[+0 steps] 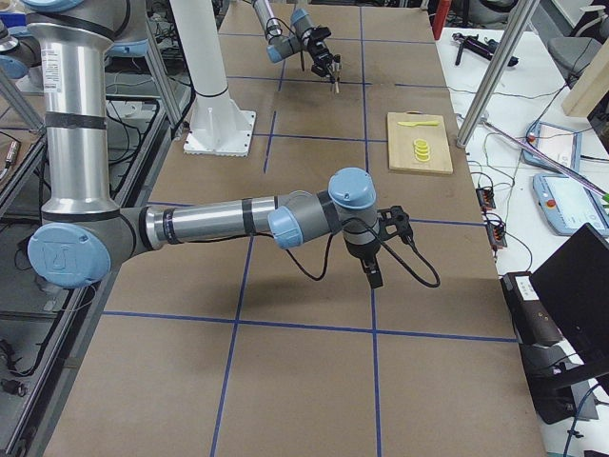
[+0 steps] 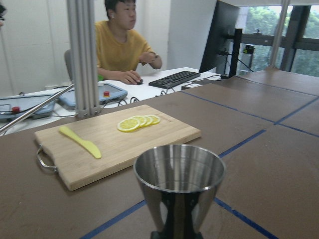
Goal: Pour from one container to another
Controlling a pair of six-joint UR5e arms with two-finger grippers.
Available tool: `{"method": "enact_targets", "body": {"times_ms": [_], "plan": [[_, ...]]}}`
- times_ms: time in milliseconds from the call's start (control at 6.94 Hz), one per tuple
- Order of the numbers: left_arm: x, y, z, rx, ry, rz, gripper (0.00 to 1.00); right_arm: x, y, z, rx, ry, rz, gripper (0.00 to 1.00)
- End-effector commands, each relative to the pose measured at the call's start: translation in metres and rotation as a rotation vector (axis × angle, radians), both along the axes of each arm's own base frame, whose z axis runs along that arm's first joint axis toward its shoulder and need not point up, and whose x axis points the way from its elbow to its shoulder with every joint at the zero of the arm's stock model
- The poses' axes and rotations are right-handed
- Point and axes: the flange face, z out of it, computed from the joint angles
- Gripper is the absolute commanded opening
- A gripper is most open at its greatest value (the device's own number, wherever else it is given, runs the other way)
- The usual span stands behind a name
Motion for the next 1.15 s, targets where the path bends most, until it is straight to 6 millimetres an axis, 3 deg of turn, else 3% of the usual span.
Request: {"method": "enact_targets", "body": {"times_ms": [0,144,432,720,864,1008], "plan": [[0.033,-0.041,-0.067,0.055,-0.079,0.123,0.00,-0.001,-0.004,-0.020,-0.007,-0.022,0.046,1.00],[0.051,-0.050,-0.082,0.052,-0.093,0.147,0.00,-0.014,-0.004,-0.036,-0.026,-0.046,0.066,1.00],[0.079,-0.062,-0.092,0.039,-0.110,0.184,0.00,-0.063,0.014,-0.102,-0.073,-0.138,0.117,1.00],[0.088,-0.055,-0.097,0.008,-0.087,0.186,0.00,-0.134,0.045,-0.167,-0.138,-0.225,0.125,1.00],[0.091,-0.054,-0.099,-0.006,-0.078,0.176,0.00,-0.174,0.065,-0.188,-0.156,-0.213,0.177,1.00],[0.093,-0.052,-0.101,-0.001,-0.077,0.179,0.00,-0.216,0.080,-0.197,-0.126,-0.159,0.260,1.00]]}}
